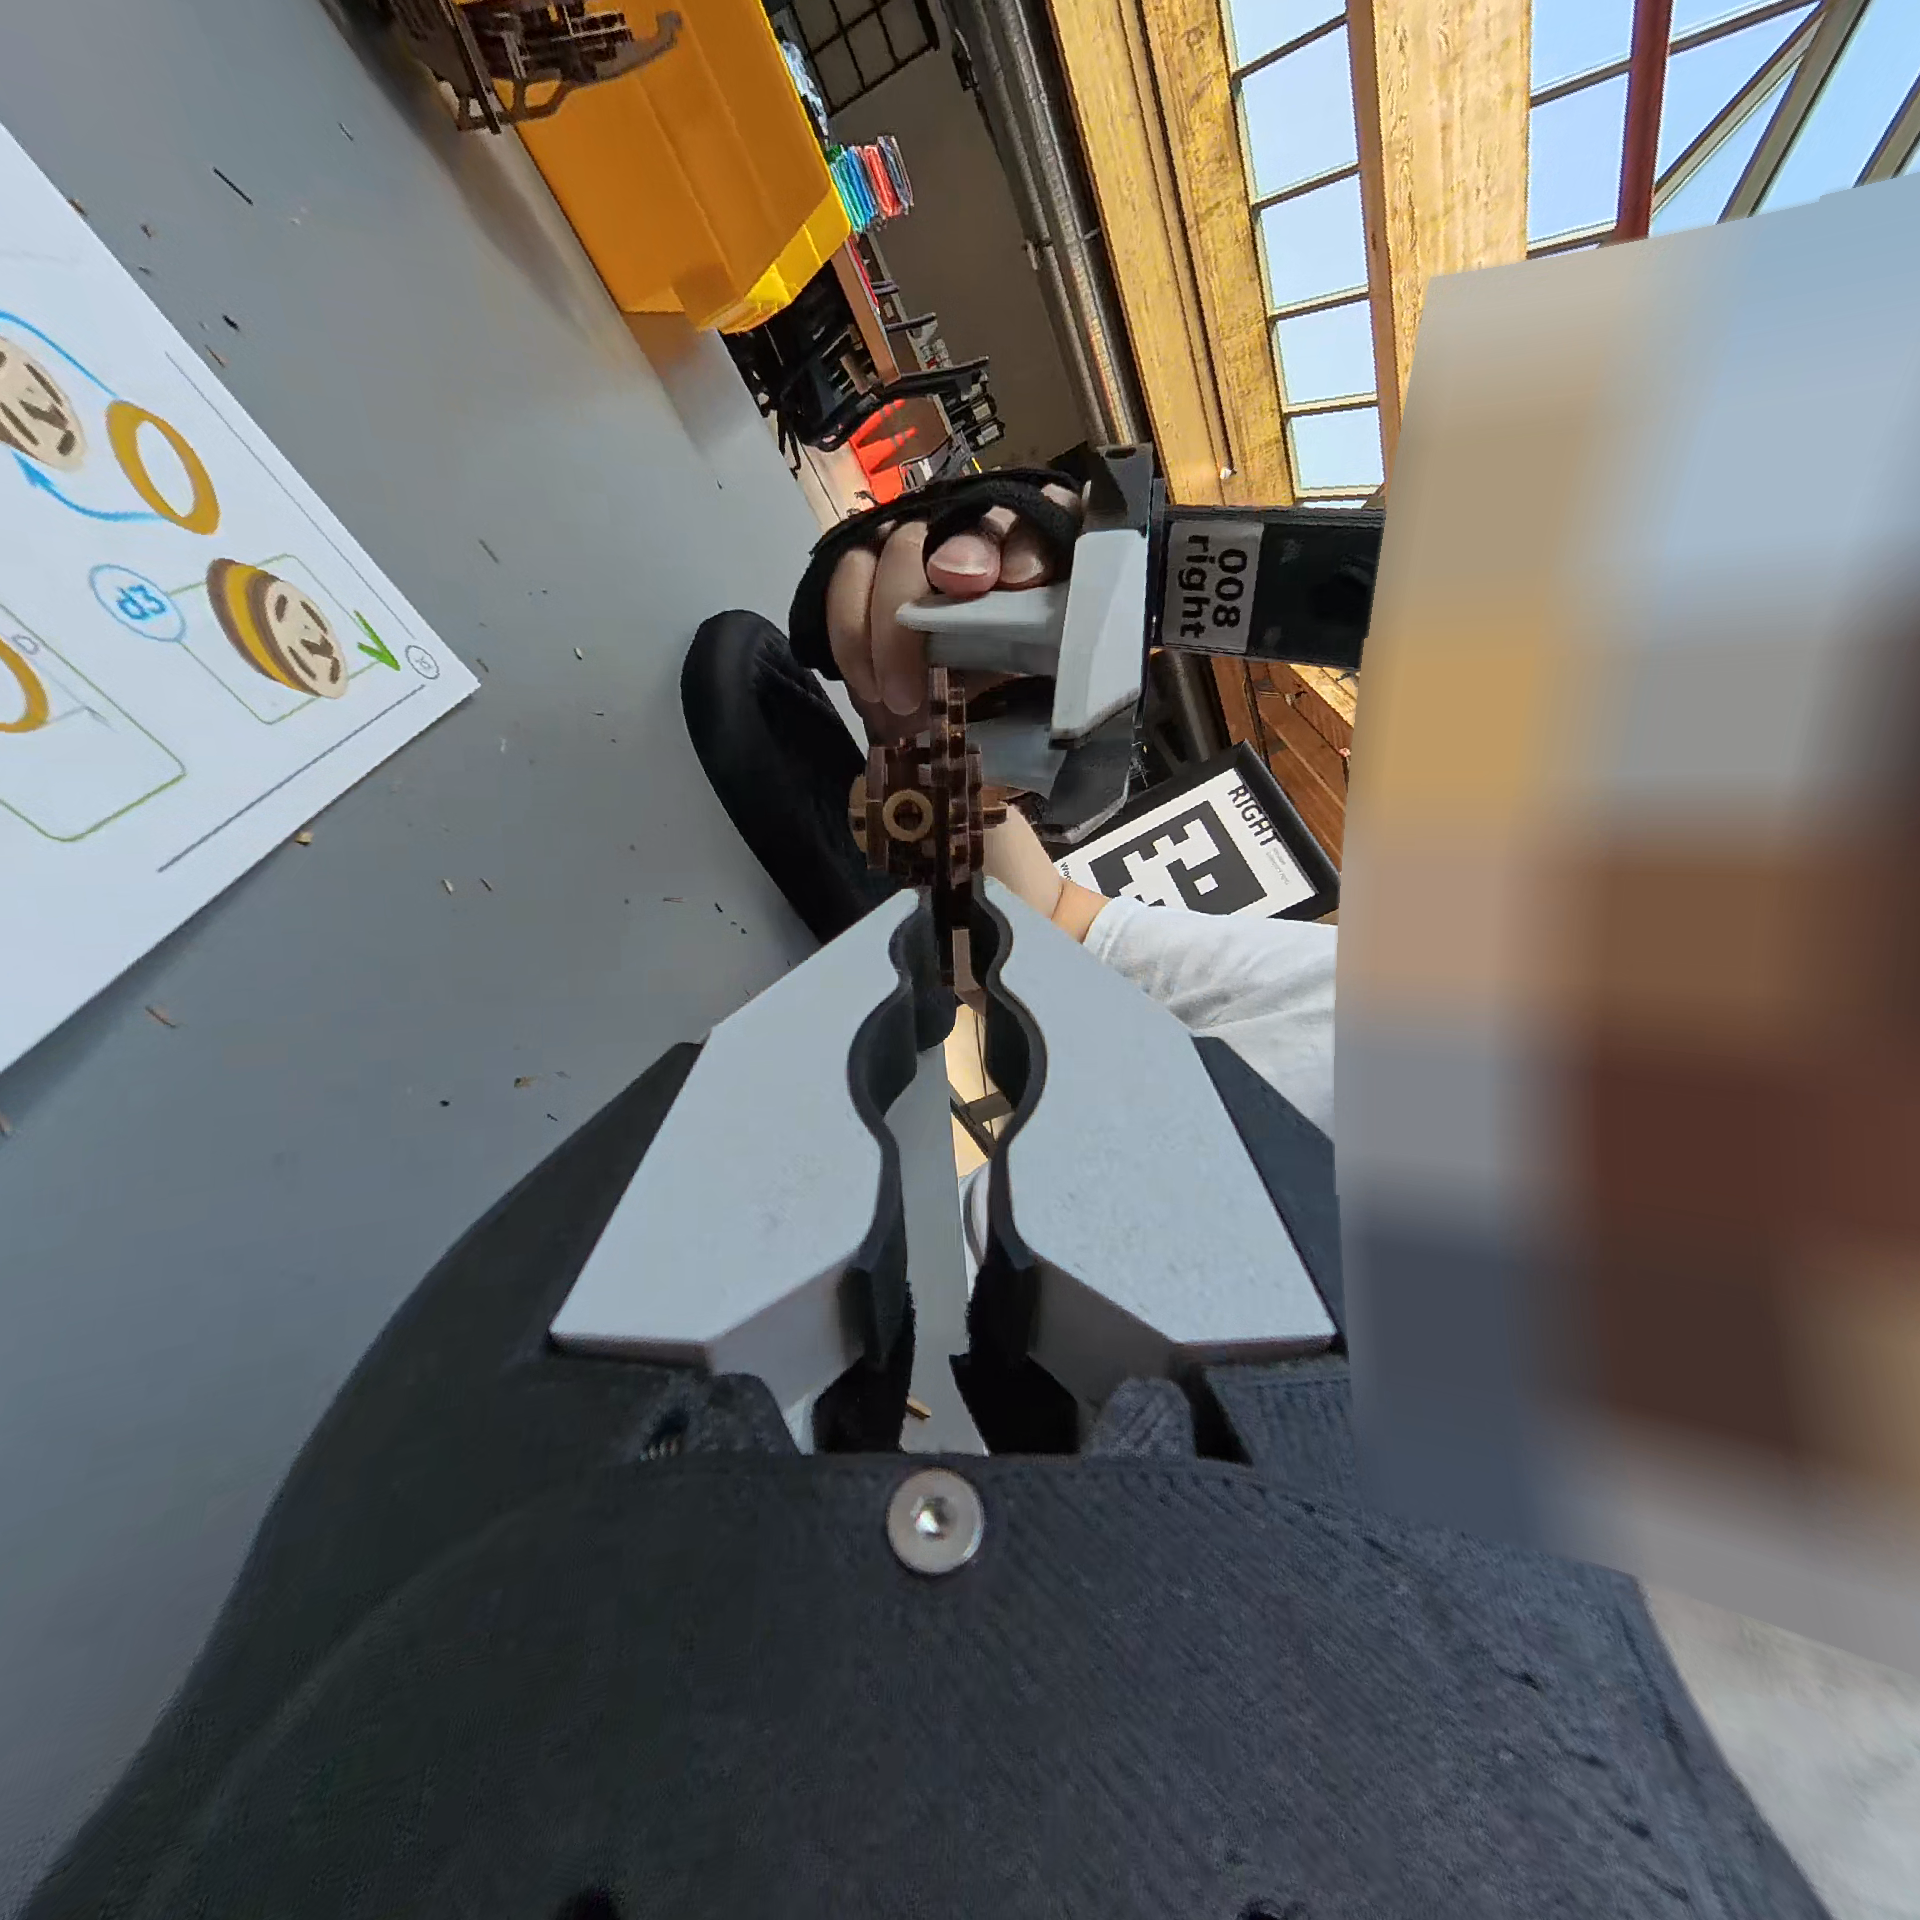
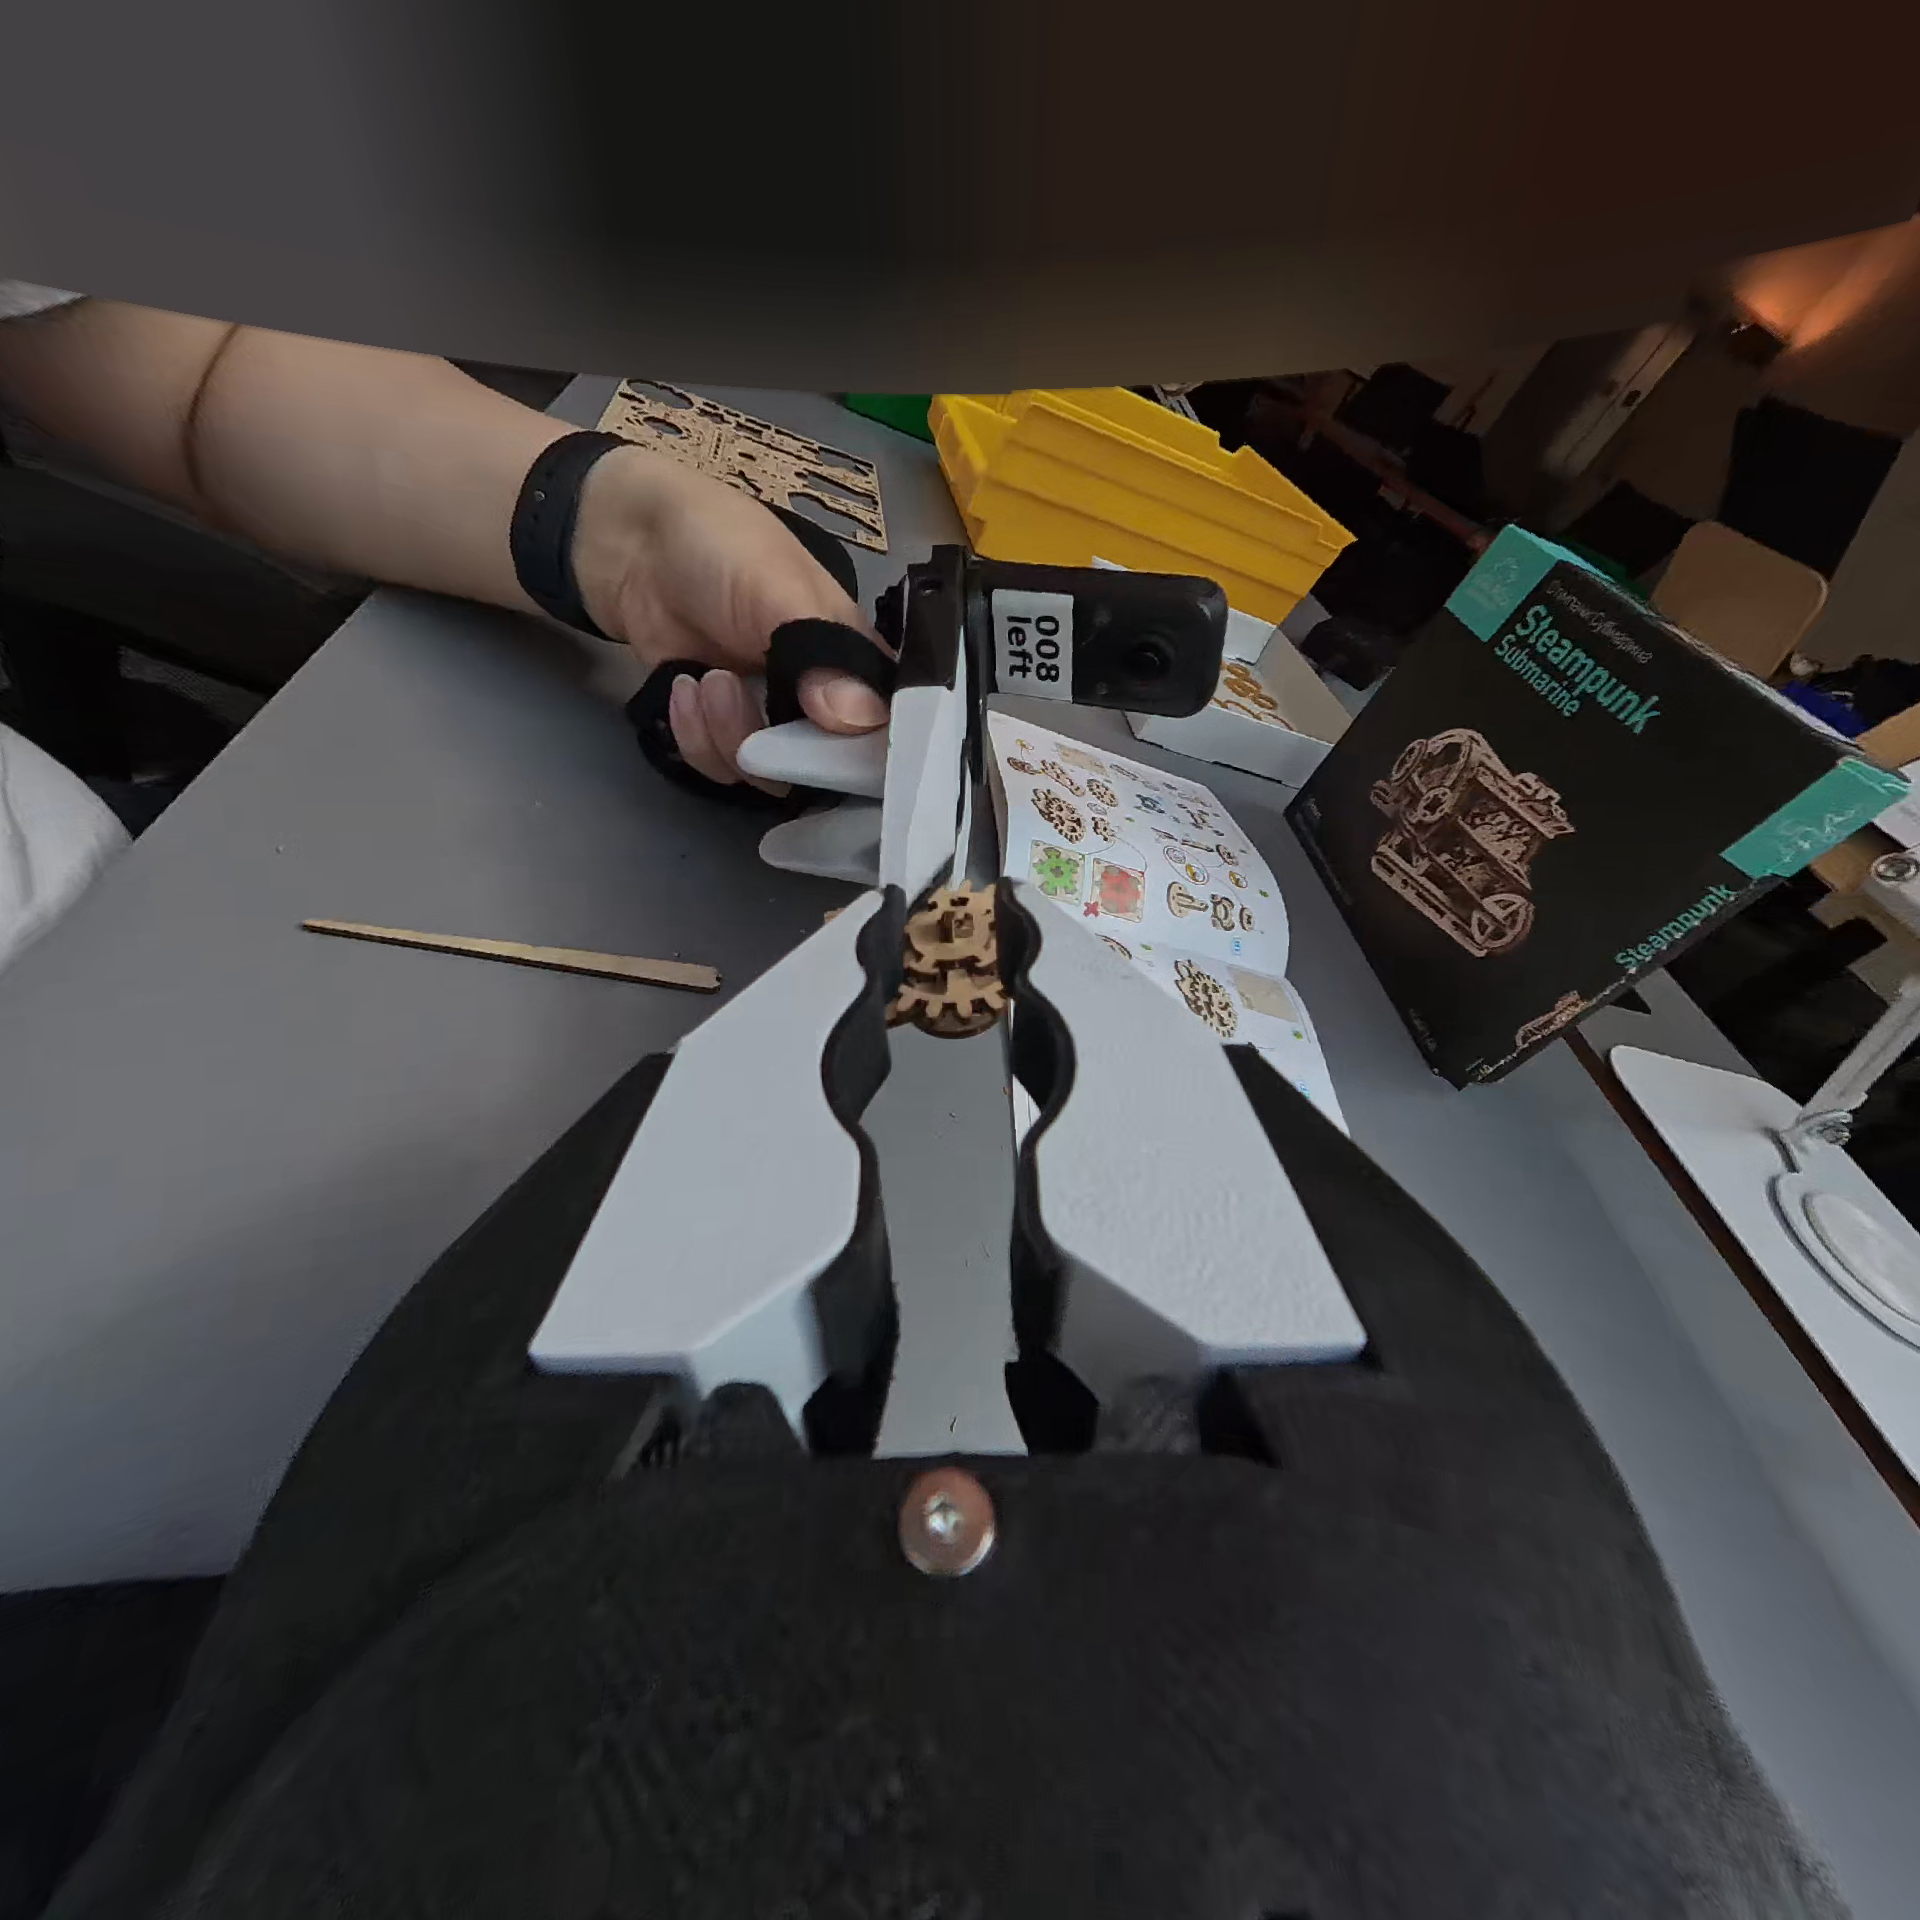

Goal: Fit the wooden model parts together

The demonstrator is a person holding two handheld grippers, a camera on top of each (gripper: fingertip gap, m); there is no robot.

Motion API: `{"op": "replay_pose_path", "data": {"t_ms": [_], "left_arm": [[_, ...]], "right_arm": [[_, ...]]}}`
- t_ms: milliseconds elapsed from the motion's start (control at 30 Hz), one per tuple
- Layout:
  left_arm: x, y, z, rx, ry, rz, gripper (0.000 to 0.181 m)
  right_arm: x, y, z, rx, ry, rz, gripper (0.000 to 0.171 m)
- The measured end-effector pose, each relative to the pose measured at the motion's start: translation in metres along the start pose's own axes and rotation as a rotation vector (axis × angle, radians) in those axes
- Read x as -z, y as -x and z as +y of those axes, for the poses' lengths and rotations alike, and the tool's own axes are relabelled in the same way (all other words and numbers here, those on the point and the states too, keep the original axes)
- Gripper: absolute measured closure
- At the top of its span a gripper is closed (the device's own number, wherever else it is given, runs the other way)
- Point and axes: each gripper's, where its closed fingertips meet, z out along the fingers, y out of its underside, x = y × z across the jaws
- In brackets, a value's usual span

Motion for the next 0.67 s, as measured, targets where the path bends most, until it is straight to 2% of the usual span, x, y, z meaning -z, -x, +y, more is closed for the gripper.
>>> {"op": "replay_pose_path", "data": {"t_ms": [100,667], "left_arm": [[-0.003,-0.001,0.004,0.000,0.018,0.000,0.178],[-0.012,-0.005,0.020,0.021,0.107,0.029,0.178]], "right_arm": [[-0.003,0.002,0.005,0.023,0.035,0.003,0.160],[0.002,0.022,0.011,-0.049,0.063,-0.171,0.164]]}}
